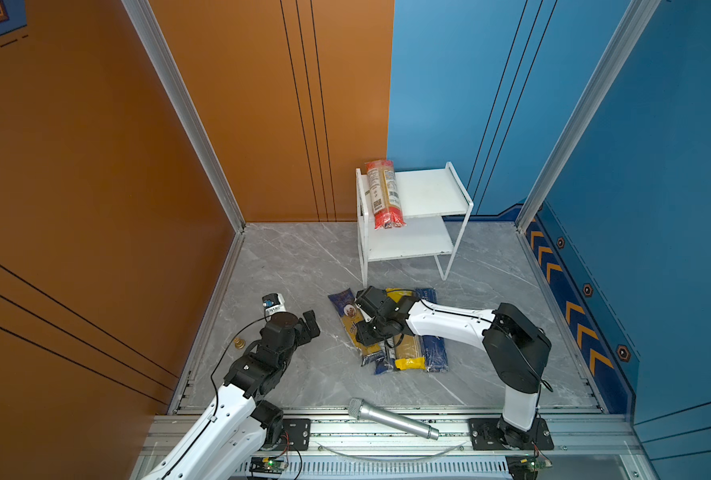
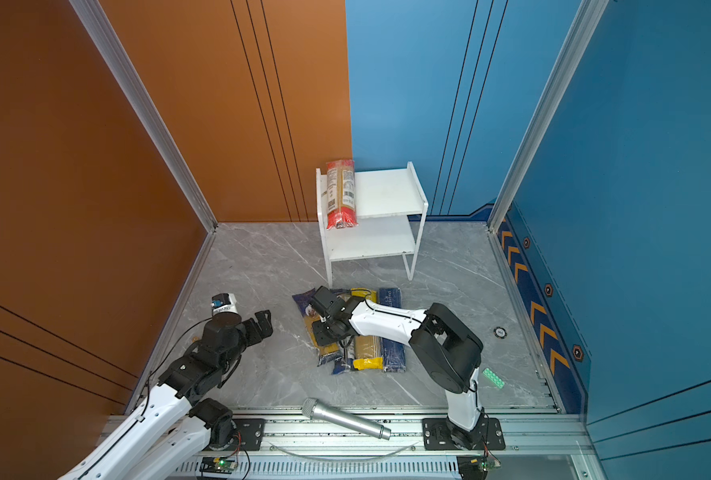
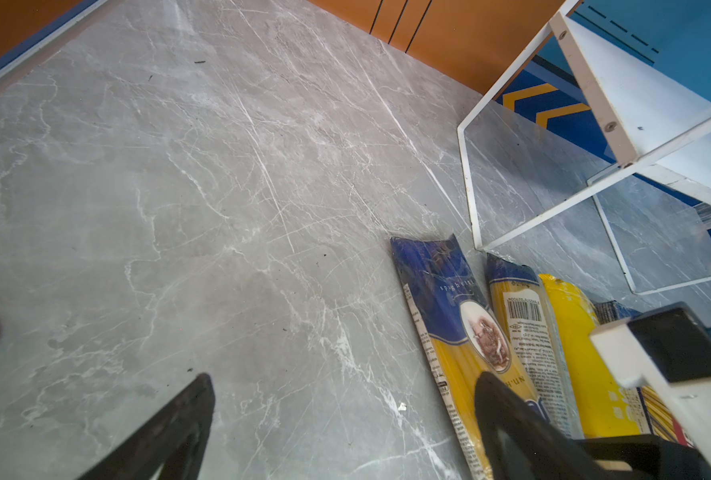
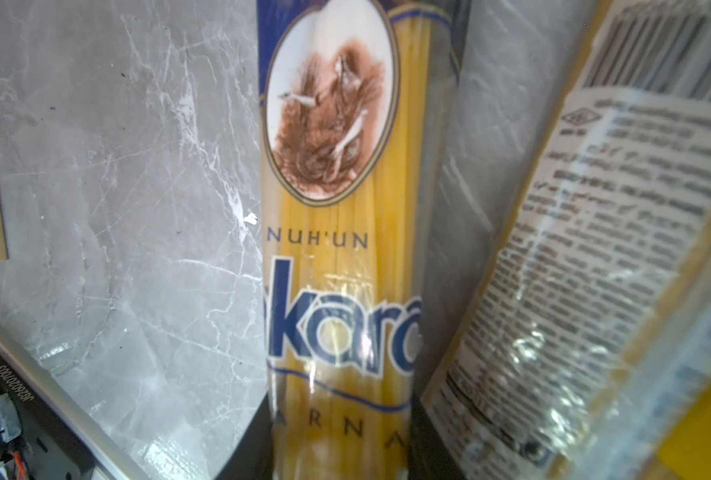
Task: Place and organize the pasta boxes and bags onto the shelf
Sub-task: 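Close the right gripper around the blue-and-yellow Ankara spaghetti bag, then lift the Ankara bag upright with the right gripper off the pasta row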
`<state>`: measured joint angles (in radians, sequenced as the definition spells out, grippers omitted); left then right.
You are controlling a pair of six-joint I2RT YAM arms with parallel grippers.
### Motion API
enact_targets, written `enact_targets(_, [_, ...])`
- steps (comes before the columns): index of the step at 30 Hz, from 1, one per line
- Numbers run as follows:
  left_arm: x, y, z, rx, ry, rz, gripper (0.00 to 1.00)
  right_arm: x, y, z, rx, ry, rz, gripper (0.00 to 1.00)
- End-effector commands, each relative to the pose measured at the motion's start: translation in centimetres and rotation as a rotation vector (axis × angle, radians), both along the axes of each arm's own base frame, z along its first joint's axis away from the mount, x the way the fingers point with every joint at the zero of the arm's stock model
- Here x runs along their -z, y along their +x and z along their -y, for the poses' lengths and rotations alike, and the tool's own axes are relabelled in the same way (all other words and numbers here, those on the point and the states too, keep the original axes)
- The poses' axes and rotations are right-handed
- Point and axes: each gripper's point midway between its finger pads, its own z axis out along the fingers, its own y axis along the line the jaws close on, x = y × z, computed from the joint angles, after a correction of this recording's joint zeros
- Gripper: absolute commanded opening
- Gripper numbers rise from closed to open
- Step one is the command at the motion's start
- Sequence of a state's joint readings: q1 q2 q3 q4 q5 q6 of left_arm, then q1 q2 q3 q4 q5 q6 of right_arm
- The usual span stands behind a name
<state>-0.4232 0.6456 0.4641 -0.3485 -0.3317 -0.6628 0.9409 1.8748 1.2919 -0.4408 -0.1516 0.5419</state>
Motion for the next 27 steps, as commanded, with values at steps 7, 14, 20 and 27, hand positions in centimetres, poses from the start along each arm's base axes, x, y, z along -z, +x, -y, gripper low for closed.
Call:
enact_targets(7, [0.6, 0.3, 0.3, 0.008, -0.022, -0.008, 0.98, -2.4, 0.4, 0.2, -0.057, -0.002, 0.031, 0.00])
enact_targets(14, [0.6, 0.5, 0.4, 0.007, -0.026, -0.003, 0.98, -4.5, 1.0, 1.8, -0.128, -0.057, 0.097, 0.00])
enact_targets(20, [1.0, 0.6, 0.7, 0.009, -0.035, -0.012, 0.98, -5.7, 1.5, 4.5, -0.180, -0.111, 0.129, 0.00])
enact_targets(27, [1.0, 0.7, 0.7, 0.008, -0.039, -0.010, 0.98, -6.9, 3.5, 9.9, -0.108, -0.262, 0.206, 0.00])
